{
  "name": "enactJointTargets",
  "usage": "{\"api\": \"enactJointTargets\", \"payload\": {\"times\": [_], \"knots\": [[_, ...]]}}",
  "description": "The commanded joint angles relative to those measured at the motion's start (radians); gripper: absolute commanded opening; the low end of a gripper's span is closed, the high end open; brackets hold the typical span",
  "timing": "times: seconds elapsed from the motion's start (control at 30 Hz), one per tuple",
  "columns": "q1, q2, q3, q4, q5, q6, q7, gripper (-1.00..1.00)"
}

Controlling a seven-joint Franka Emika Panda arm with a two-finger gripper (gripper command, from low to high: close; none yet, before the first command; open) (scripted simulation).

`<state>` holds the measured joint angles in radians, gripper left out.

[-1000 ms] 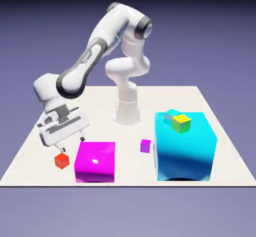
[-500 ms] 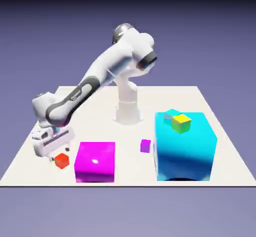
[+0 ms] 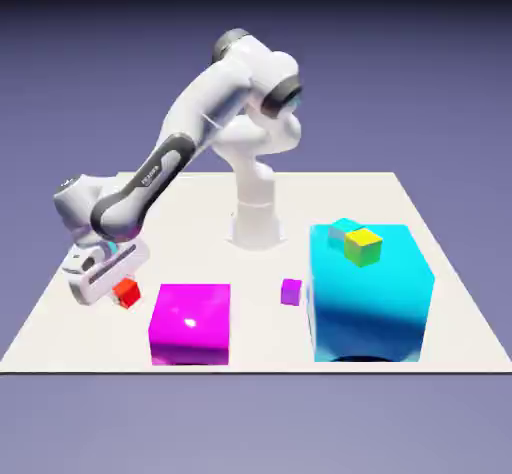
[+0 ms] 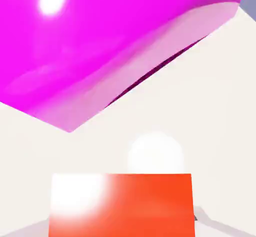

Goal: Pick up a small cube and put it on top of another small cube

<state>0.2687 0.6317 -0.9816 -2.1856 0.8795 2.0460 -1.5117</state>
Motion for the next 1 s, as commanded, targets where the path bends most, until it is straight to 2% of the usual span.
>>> {"api": "enactJointTargets", "payload": {"times": [0.0,0.23,0.87,0.97], "knots": [[-0.011,-0.024,0.02,0.003,-0.041,-0.002,0.023,-1.0],[-0.068,-0.216,0.18,0.014,-0.346,-0.027,0.191,-1.0],[0.293,-0.905,0.72,-0.101,-0.701,-0.118,0.441,-1.0],[0.335,-0.933,0.71,-0.108,-0.684,-0.104,0.446,-1.0]]}}
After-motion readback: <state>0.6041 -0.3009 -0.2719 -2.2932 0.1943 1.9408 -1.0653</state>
